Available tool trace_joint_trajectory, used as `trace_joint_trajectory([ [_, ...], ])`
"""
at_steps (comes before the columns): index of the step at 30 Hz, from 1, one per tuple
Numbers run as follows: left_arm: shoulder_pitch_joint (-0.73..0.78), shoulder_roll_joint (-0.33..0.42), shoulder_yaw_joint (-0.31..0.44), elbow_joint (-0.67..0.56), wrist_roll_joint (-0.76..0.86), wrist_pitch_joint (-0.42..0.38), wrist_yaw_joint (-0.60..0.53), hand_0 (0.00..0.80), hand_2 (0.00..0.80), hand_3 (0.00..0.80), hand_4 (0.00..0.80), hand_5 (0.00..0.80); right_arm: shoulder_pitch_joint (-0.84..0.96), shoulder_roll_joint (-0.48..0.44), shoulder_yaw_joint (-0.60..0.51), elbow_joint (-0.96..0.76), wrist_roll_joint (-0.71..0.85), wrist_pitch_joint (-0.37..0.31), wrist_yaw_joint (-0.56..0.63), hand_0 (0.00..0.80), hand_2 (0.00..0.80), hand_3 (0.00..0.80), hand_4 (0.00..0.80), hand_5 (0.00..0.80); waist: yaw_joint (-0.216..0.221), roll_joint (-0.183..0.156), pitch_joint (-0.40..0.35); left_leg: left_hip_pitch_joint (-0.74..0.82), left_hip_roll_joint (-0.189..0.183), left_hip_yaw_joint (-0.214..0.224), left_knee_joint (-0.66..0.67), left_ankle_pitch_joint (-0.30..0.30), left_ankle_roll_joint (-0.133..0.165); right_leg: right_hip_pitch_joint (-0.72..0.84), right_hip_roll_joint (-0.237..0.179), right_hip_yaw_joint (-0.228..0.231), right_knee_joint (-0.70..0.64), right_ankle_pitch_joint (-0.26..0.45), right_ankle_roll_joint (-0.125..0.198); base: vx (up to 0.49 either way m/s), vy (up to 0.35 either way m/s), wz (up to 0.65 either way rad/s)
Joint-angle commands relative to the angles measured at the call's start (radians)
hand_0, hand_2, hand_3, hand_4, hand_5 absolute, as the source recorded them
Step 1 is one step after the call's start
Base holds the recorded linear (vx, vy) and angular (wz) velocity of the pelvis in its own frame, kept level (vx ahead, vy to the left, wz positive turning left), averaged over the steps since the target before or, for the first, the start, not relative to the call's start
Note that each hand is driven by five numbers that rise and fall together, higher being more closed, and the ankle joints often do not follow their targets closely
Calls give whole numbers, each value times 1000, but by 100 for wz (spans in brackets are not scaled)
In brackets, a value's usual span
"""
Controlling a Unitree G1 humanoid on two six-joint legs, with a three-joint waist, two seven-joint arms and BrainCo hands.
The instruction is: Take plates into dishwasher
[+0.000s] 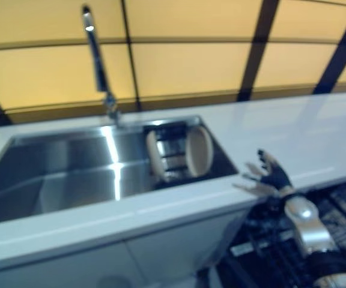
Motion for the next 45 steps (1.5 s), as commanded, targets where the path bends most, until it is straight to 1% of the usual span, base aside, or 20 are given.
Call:
trace_joint_trajectory([
  [1,-12,22,-13,21,9,-22,7,0,0,0,0,0,-97,-2,-7,2,32,-13,5,0,0,0,0,0,4,-27,-60,-28,-44,-31,-29,75,12,-27,-88,-6,19,54,99,76,-80,-32],
  [5,-12,21,-26,19,23,-30,8,0,0,0,0,0,-85,10,-7,-1,16,-10,10,0,0,0,0,0,4,-27,-67,-7,-34,-12,-50,83,3,-33,-112,-42,30,82,112,65,-74,-7],
  [7,-15,27,-29,22,23,-27,12,0,0,0,0,0,-78,13,-7,-13,18,-10,9,0,0,0,0,0,3,-26,-67,-5,-29,-10,-54,89,-1,-34,-114,-49,34,83,112,41,-81,4],
  [8,-15,28,-29,24,24,-28,17,0,0,0,0,0,-77,18,-8,-22,13,-7,10,0,0,0,0,0,1,-26,-67,-6,-28,-17,-51,88,-3,-35,-112,-44,28,84,111,46,-101,5],
  [10,-13,31,-22,30,21,-22,20,0,0,0,0,0,-75,21,-7,-39,6,1,12,0,0,0,0,0,-9,-27,-71,-3,-26,-42,-38,78,-8,-39,-105,-11,-1,86,110,43,-73,5],
  [11,-10,33,-14,37,15,-25,20,0,0,0,0,0,-74,21,-5,-43,3,7,19,0,0,0,0,0,-15,-28,-75,0,-27,-63,-15,67,-14,-40,-98,17,-23,91,104,64,-44,7],
  [12,-4,29,-4,42,7,-35,13,0,0,0,0,0,-77,11,8,-42,-7,0,37,0,0,0,0,0,-13,-25,-70,-53,-40,-129,116,99,-28,-27,-67,68,-47,82,77,61,-24,8],
  [13,-3,27,-4,41,7,-37,11,0,0,0,0,0,-76,7,10,-43,-7,0,36,0,0,0,0,0,-9,-25,-68,-79,-45,-144,141,114,-30,-17,-60,79,-55,79,72,42,29,15],
  [14,-3,23,-16,32,6,-37,8,0,0,0,0,0,-76,0,13,-47,-13,5,25,0,0,0,0,0,11,-21,-58,-144,-53,-174,133,148,-39,23,-38,97,-72,62,67,28,131,23],
  [15,-4,13,-41,26,8,-38,6,0,0,0,0,0,-88,-3,24,-45,-33,11,13,0,0,0,0,0,43,-8,-41,-197,-33,-182,11,211,-51,68,-15,107,-71,28,66,7,125,22],
  [16,-9,11,-44,21,15,-31,4,0,0,0,0,0,-97,-6,31,-43,-22,18,8,0,0,0,0,0,50,-14,-33,-205,-31,-163,24,202,-50,75,-21,93,-73,24,64,-38,153,-3],
  [17,-27,8,-55,18,29,-17,3,0,0,0,0,0,-123,-5,42,-28,0,51,-10,0,0,0,0,0,65,-21,-22,-236,-34,-147,51,191,-51,86,-28,65,-67,12,62,-73,112,-27],
  [18,-41,8,-71,21,13,-14,11,0,0,0,0,0,-140,-1,51,-14,-6,66,-11,0,0,0,0,0,70,-22,-22,-228,-37,-156,35,189,-40,88,-29,59,-66,6,63,-58,141,-32],
  [19,-48,8,-75,22,12,-12,10,0,0,0,0,0,-146,-1,54,-7,-4,72,-10,0,0,0,0,0,72,-19,-25,-221,-39,-154,13,190,-35,89,-29,53,-66,3,65,0,131,-45],
  [21,-52,7,-80,26,27,-16,7,0,0,0,0,0,-155,5,54,23,-15,92,-37,0,0,0,0,0,78,-16,-39,-180,-48,-139,-66,201,-23,98,-33,25,-72,6,76,45,108,-33],
  [23,-44,10,-80,30,27,-24,10,0,0,0,0,0,-159,2,46,33,-17,107,-46,0,0,0,0,0,78,-19,-49,-162,-50,-123,-84,200,-20,103,-34,13,-81,9,78,57,55,-7],
  [27,-15,13,-62,39,30,-38,-8,0,0,0,0,0,-183,4,47,24,-18,131,-67,0,0,0,0,0,78,-26,-73,-134,-52,-105,-121,201,-11,101,-25,8,-83,3,75,35,28,-2],
  [33,0,-1,-67,57,38,-50,-12,0,0,0,0,0,-240,-4,64,48,-11,178,-93,0,0,0,0,0,86,-34,-78,-130,-45,-104,-129,196,-9,108,-15,9,-96,-4,70,0,0,0],
  [38,2,-5,-79,61,43,-57,-8,0,0,0,0,0,-271,-18,70,49,13,176,-104,0,0,0,0,0,93,-39,-76,-130,-40,-107,-134,199,-10,116,-9,10,-106,-4,69,1,-1,1],
  [45,2,3,-90,60,48,-63,-3,0,0,0,0,0,-338,-45,98,68,-26,195,-127,0,0,0,0,0,105,-45,-78,-129,-39,-112,-137,201,-13,129,-4,6,-118,-3,68,2,-1,1],
])
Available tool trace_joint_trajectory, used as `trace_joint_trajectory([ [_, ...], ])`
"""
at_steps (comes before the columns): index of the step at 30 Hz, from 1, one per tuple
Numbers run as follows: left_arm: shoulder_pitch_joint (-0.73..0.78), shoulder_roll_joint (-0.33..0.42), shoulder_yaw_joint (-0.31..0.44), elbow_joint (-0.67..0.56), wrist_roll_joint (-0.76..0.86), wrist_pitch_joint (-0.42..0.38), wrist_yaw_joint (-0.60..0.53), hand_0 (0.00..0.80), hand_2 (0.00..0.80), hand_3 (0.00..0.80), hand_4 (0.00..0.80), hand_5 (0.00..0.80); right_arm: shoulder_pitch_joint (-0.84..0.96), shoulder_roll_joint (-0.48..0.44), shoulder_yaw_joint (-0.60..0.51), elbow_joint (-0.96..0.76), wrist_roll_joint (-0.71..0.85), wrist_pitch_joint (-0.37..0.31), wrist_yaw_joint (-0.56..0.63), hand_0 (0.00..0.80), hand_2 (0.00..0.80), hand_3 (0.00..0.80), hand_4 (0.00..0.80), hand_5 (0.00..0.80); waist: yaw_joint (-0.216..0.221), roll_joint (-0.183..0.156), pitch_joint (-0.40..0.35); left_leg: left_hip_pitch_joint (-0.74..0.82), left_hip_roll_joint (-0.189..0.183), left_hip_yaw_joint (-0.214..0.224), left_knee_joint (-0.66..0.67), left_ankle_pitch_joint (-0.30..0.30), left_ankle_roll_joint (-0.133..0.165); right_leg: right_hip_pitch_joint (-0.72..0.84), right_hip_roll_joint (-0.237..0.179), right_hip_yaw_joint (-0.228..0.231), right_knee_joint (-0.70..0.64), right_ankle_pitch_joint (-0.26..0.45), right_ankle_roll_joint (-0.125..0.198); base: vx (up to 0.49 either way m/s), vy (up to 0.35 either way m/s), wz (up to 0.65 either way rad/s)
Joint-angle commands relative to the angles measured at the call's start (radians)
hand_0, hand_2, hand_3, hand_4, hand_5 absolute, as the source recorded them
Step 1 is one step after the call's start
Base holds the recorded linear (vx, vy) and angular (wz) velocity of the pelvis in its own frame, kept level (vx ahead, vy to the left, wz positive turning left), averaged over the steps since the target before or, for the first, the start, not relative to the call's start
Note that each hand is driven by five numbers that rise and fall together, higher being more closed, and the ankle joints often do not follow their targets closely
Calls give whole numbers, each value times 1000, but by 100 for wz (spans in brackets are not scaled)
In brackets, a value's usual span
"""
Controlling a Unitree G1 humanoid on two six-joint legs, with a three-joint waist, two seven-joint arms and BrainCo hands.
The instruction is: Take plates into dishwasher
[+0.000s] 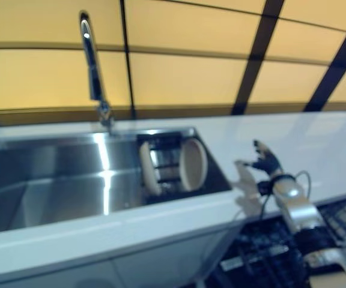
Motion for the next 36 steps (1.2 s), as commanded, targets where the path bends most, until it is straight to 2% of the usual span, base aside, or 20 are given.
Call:
trace_joint_trajectory([
  [1,-47,-1,-60,81,38,-18,7,0,0,0,0,0,-181,-74,46,57,-32,-31,-46,0,0,0,0,0,42,20,-23,-19,6,13,-8,36,7,36,-18,-15,30,-32,30,0,0,0],
  [5,-50,-1,-65,77,36,-13,1,0,0,0,0,0,-210,-91,71,63,-153,-69,-65,0,0,0,0,0,46,21,-25,-19,7,13,-7,36,6,40,-18,-18,29,-34,30,0,0,0],
  [7,-48,-4,-68,74,37,-11,-1,0,0,0,0,0,-232,-116,102,59,-280,-92,-69,0,0,0,0,0,51,20,-27,-18,5,11,-8,36,6,45,-19,-23,26,-35,31,0,0,0],
  [10,-41,-4,-69,67,42,-10,-1,0,0,0,0,0,-247,-145,137,48,-305,-73,-57,0,0,0,0,0,56,17,-28,-20,5,10,-8,37,7,46,-20,-26,25,-34,32,-3,0,1],
  [14,-43,0,-69,68,44,-6,0,0,0,0,0,0,-256,-146,149,50,-216,-30,-37,0,0,0,0,0,58,15,-27,-20,5,7,-8,36,8,49,-19,-27,25,-37,31,0,0,0],
  [18,-49,-2,-73,72,41,-5,0,0,0,0,0,0,-251,-110,134,80,-122,27,-53,0,0,0,0,0,59,16,-25,-17,5,6,-9,35,7,53,-20,-28,22,-37,30,0,0,0],
  [20,-53,-6,-79,75,36,-2,2,0,0,0,0,0,-247,-74,111,101,-23,87,-83,0,0,0,0,0,59,19,-23,-19,5,6,-9,35,6,53,-20,-27,22,-37,28,0,0,0],
  [22,-57,-7,-82,77,32,1,1,0,0,0,0,0,-246,-57,102,109,18,113,-93,0,0,0,0,0,59,20,-22,-19,4,5,-10,36,7,53,-19,-26,22,-37,28,0,0,0],
  [24,-59,-11,-85,83,30,-3,3,0,0,0,0,0,-241,-19,79,127,141,151,-112,0,0,0,0,0,60,22,-19,-18,2,4,-12,35,7,55,-18,-26,21,-38,25,0,17,0],
  [31,-67,-18,-105,94,17,-8,12,0,0,0,0,0,-234,83,52,165,387,171,-148,0,0,0,0,0,62,26,-19,-16,-5,-2,-13,32,9,60,-17,-22,18,-42,18,0,0,0],
  [36,-69,-20,-115,98,12,-12,12,0,0,0,0,0,-245,116,59,161,412,168,-169,0,0,0,0,0,65,27,-21,-16,-7,-4,-13,32,11,60,-17,-21,18,-41,17,0,0,0],
])
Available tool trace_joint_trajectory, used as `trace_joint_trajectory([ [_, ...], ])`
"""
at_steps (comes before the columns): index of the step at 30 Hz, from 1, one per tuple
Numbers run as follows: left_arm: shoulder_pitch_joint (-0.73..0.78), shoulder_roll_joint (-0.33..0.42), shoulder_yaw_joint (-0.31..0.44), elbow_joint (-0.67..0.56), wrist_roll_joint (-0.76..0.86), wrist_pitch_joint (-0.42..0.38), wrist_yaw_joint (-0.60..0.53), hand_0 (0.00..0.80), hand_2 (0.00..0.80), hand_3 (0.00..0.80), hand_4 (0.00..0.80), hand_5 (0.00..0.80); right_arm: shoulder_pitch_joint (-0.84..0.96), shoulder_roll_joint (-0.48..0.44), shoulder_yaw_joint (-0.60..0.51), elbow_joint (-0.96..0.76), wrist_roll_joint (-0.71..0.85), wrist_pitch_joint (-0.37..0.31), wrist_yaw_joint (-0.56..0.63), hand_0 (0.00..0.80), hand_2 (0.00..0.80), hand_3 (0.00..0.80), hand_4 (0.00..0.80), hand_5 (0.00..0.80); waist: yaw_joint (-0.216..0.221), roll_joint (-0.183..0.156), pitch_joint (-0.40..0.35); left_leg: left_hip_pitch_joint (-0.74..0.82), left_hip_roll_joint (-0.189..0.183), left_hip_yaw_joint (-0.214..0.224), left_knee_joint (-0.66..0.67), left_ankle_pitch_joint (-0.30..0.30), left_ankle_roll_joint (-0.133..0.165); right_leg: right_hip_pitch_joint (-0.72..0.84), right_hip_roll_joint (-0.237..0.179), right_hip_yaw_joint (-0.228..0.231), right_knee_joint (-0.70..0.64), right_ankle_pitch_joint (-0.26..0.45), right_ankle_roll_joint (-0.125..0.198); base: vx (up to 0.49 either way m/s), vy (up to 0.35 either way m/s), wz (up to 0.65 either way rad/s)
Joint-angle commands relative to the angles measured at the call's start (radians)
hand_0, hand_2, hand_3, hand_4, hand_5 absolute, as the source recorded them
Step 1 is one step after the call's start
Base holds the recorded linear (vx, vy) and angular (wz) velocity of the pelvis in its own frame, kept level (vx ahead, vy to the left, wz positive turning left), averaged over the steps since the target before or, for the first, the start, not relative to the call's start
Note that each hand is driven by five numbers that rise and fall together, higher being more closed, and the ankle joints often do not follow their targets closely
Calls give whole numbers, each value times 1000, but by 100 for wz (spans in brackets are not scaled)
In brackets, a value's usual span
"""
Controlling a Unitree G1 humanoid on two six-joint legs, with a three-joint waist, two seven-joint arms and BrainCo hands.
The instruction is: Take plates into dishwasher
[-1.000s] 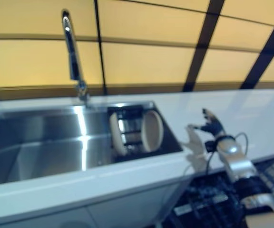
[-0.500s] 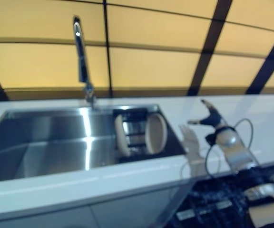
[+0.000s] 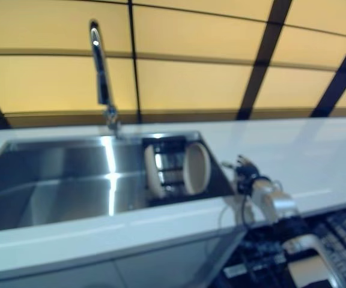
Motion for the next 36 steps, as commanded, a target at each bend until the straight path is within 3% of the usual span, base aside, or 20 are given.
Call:
trace_joint_trajectory([
  [1,-67,-5,-91,97,-7,-11,11,0,0,0,0,0,-131,-9,-30,33,37,-33,-26,0,0,0,0,0,37,10,7,-16,-10,6,-4,25,21,58,-21,-7,18,-39,19,0,0,0],
  [36,-69,-12,-106,89,-11,5,28,0,0,0,0,0,-273,-27,84,-15,-148,14,-35,0,0,0,0,0,59,-5,9,-11,-15,-2,-4,29,22,70,-22,-17,18,-38,20,0,0,0],
])
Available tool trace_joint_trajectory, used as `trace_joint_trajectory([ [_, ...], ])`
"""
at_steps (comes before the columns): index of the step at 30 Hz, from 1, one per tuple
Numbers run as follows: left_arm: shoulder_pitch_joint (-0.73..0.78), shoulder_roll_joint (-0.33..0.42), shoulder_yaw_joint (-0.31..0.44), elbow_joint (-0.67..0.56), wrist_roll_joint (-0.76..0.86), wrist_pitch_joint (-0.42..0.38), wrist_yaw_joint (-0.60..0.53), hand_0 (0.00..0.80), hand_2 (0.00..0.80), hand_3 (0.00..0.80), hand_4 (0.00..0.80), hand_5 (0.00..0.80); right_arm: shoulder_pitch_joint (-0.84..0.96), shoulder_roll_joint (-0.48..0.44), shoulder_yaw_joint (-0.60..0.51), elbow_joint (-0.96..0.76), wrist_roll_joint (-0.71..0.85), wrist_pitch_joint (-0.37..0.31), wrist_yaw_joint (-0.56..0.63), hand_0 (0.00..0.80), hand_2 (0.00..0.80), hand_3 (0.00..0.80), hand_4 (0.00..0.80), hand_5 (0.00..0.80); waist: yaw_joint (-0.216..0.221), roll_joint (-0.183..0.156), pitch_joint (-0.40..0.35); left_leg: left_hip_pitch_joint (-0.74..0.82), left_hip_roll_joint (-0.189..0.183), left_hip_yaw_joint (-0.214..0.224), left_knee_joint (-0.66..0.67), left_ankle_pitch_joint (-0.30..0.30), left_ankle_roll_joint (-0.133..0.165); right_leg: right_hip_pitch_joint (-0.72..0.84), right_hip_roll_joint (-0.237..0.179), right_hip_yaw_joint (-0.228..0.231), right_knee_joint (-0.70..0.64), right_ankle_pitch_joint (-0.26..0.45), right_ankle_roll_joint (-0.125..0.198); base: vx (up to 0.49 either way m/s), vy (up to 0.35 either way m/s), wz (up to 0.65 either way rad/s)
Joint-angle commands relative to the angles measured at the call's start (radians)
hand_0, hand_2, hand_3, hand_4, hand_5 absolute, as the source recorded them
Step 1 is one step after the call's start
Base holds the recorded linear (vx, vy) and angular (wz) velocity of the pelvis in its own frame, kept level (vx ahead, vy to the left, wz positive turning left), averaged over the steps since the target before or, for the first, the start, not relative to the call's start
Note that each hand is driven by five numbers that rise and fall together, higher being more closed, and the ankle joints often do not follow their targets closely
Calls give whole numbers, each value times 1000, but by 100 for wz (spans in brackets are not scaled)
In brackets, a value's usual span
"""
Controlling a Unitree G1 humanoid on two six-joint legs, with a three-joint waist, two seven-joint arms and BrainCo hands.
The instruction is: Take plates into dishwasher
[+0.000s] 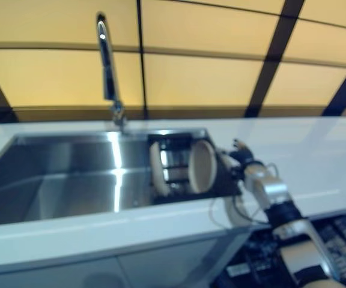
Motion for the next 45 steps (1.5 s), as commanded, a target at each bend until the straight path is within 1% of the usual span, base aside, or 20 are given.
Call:
trace_joint_trajectory([
  [1,-60,7,-86,71,-10,3,19,0,0,0,0,0,-136,-54,62,-13,-39,-22,-2,0,0,0,0,0,25,-5,-20,-10,-16,6,-4,28,23,69,-23,-10,19,-38,20,0,0,0],
  [18,-63,7,-84,69,-15,8,24,0,0,0,0,0,-147,-32,81,-52,-36,-16,-3,0,0,0,0,0,26,-6,-18,-10,-17,5,-4,29,24,69,-24,-11,18,-37,20,0,0,0],
  [27,-61,6,-84,64,-19,9,28,0,0,0,0,0,-143,-28,98,-60,-60,17,19,0,0,0,0,0,29,-8,-16,-12,-18,4,-4,29,25,67,-24,-12,19,-36,21,0,0,0],
  [37,-60,5,-84,62,-22,10,28,0,0,0,0,0,-147,-15,119,-39,-89,36,47,0,0,0,0,0,33,-9,-12,-15,-19,2,-4,31,24,66,-24,-14,18,-34,21,0,0,0],
  [45,-63,5,-85,55,-22,14,27,0,0,0,0,0,-147,-9,143,-13,-142,63,80,0,0,0,0,0,38,-9,-10,-19,-20,-1,-4,32,24,64,-24,-17,19,-34,22,0,0,0],
])
